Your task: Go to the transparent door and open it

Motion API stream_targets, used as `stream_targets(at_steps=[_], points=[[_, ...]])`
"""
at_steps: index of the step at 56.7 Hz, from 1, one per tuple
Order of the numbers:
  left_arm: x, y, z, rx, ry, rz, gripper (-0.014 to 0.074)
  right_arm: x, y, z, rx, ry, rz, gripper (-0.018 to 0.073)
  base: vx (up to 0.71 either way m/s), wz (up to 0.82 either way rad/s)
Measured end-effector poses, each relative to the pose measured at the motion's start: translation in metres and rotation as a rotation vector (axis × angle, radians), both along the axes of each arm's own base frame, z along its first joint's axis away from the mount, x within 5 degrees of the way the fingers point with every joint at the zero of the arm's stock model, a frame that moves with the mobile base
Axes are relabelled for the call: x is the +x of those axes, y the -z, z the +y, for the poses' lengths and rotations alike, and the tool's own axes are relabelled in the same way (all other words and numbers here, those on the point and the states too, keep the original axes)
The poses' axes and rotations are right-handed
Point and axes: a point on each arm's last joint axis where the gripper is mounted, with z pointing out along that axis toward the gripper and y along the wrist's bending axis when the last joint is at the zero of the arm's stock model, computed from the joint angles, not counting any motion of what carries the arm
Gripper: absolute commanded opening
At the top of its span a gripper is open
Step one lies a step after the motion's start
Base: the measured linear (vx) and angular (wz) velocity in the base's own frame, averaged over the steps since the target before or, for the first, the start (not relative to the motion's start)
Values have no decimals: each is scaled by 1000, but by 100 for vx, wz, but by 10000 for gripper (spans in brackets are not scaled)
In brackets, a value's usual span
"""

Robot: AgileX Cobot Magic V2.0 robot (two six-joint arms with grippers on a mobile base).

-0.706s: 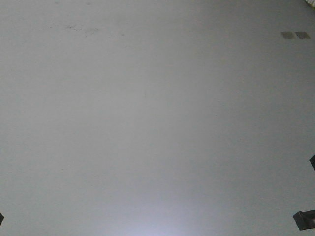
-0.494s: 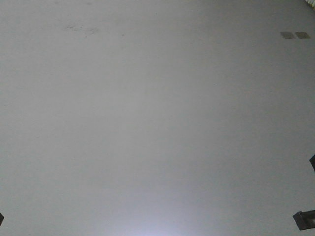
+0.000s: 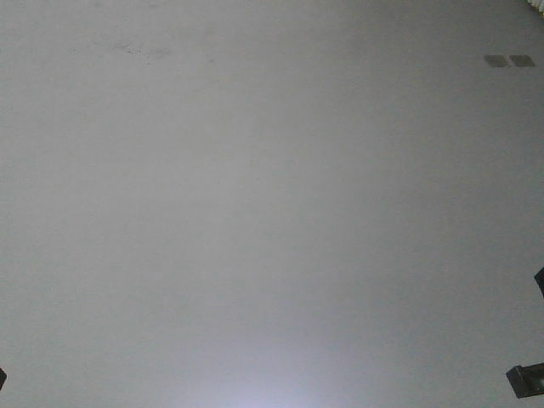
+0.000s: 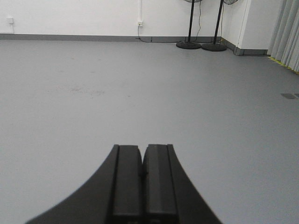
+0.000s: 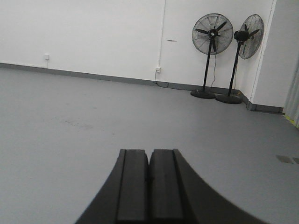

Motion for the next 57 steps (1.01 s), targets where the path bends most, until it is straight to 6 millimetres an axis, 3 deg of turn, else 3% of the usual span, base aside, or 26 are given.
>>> stream_targets(at_steps=[24, 57], points=[[0, 0, 0, 0, 0, 0, 3, 0, 0, 0, 0, 0, 0, -4, 8, 0], [0, 0, 0, 0, 0, 0, 3, 0, 0, 0, 0, 0, 0, -4, 31, 2]])
